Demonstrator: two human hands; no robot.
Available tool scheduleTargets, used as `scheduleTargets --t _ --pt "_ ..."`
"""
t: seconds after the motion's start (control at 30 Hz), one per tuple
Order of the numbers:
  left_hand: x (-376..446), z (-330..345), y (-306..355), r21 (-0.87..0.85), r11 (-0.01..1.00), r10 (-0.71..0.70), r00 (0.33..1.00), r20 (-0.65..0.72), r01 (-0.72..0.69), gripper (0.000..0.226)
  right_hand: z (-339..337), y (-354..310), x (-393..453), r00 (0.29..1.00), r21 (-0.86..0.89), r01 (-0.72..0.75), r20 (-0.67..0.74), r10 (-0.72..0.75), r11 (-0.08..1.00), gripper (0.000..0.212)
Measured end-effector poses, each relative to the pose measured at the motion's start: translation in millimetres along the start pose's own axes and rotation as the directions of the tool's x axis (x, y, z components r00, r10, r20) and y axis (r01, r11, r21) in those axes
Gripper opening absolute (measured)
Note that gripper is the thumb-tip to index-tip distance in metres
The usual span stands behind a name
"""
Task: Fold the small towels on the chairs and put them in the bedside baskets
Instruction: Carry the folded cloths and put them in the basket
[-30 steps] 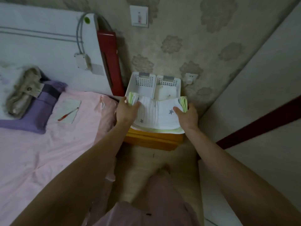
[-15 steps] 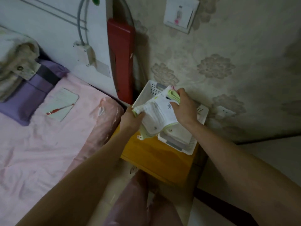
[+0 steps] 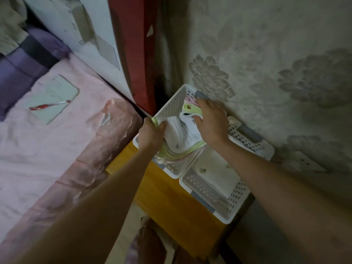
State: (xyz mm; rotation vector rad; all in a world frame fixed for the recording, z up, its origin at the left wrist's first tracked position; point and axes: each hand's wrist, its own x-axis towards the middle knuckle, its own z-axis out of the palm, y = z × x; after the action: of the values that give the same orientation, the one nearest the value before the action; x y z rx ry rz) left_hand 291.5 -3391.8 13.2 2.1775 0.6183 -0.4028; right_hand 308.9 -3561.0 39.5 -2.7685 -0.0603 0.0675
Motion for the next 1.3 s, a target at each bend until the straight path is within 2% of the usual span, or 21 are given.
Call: scheduleTargets --t 0.1,0.17,0.23,0.33,0.47,0.53,0.63,0.8,0.87,0.97,1.03,1.1,1.13,1.17,1.2,1.23,1.27,1.3 --pt "-4.4 10.1 -8.7 -0.117 0.993 0.011 0.995 -0.104 -0.023 0.038 8.1 -2.6 18.0 0.997 0.020 0.077 0.015 -0.077 0.997 0.037" --pt "-10.4 16.3 -16.1 -0.082 0.995 0.045 0.993 -0.107 -0.054 0.038 15.4 -5.1 26.9 0.994 0.028 0.104 0.036 -0.105 0.994 0.037" --pt "-14.5 22.3 -23.6 0.067 0.996 0.063 0.997 -0.049 -0.059 0.037 23.7 -5.0 30.6 0.992 0.014 0.105 0.073 -0.106 0.994 0.038" --pt "-15.1 25.3 -36.7 0.342 0.933 0.116 0.993 0.012 -0.112 0.037 39.2 0.4 26.7 0.988 0.027 0.090 0.124 -0.092 0.996 0.037" --pt "-5.3 8.7 -65.4 0.515 0.853 0.093 0.996 0.006 -0.083 0.041 57.8 0.5 19.2 0.974 0.037 0.031 0.224 -0.038 0.999 0.045" --pt "-0.5 -1.0 -76.9 0.596 0.800 0.077 0.997 0.018 -0.072 0.040 66.4 -2.9 17.7 0.951 0.020 0.026 0.307 -0.031 0.999 0.048" --pt "7.5 -9.0 -87.7 0.725 0.680 0.055 0.993 0.101 -0.111 0.035 81.5 -11.8 16.2 0.920 -0.029 0.105 0.381 -0.086 0.994 0.044" --pt "19.0 -7.9 -91.6 0.886 0.398 0.029 0.968 0.248 -0.239 0.025 98.6 -20.0 19.6 0.917 -0.148 0.232 0.363 -0.165 0.961 0.043" --pt "22.3 -5.8 -93.7 0.905 0.346 0.005 0.965 0.263 -0.248 0.028 100.6 -20.5 20.9 0.917 -0.144 0.212 0.371 -0.146 0.967 0.045" --pt "24.9 -8.2 -95.4 0.905 0.340 0.088 0.966 0.242 -0.257 0.033 101.0 -19.5 17.7 0.921 -0.171 0.244 0.348 -0.173 0.954 0.051" --pt "18.8 -18.0 -98.3 0.840 0.437 0.258 0.939 0.226 -0.323 0.028 101.4 -15.4 11.7 0.901 -0.266 0.373 0.334 -0.278 0.889 0.059" --pt "3.3 -31.7 -107.7 0.697 0.604 0.464 0.882 0.086 -0.386 0.025 100.2 -17.7 6.1 0.848 -0.377 0.524 0.319 -0.423 0.764 0.061" --pt "-7.0 -35.5 -116.0 0.616 0.684 0.526 0.849 -0.044 -0.392 0.029 100.3 -21.0 3.8 0.793 -0.379 0.609 0.321 -0.518 0.697 0.059" --pt "-17.1 -35.8 -124.9 0.522 0.773 0.519 0.832 -0.195 -0.360 0.036 101.4 -25.5 1.9 0.705 -0.327 0.707 0.386 -0.594 0.627 0.058" --pt "-26.2 -35.4 -131.7 0.392 0.869 0.433 0.846 -0.312 -0.300 0.045 104.0 -31.0 -0.4 0.591 -0.236 0.799 0.480 -0.648 0.553 0.059" --pt "-30.4 -32.5 -138.7 0.215 0.948 0.301 0.882 -0.362 -0.234 0.052 109.5 -36.1 -2.2 0.465 -0.136 0.863 0.586 -0.663 0.486 0.062" --pt "-32.7 -28.8 -142.1 0.017 0.984 0.173 0.925 -0.338 -0.178 0.058 116.4 -40.8 -2.9 0.359 -0.064 0.896 0.689 -0.629 0.440 0.064" --pt "-31.9 -23.9 -144.1 -0.158 0.977 0.096 0.956 -0.278 -0.143 0.060 124.0 -43.4 -2.4 0.287 -0.021 0.908 0.759 -0.584 0.419 0.068"
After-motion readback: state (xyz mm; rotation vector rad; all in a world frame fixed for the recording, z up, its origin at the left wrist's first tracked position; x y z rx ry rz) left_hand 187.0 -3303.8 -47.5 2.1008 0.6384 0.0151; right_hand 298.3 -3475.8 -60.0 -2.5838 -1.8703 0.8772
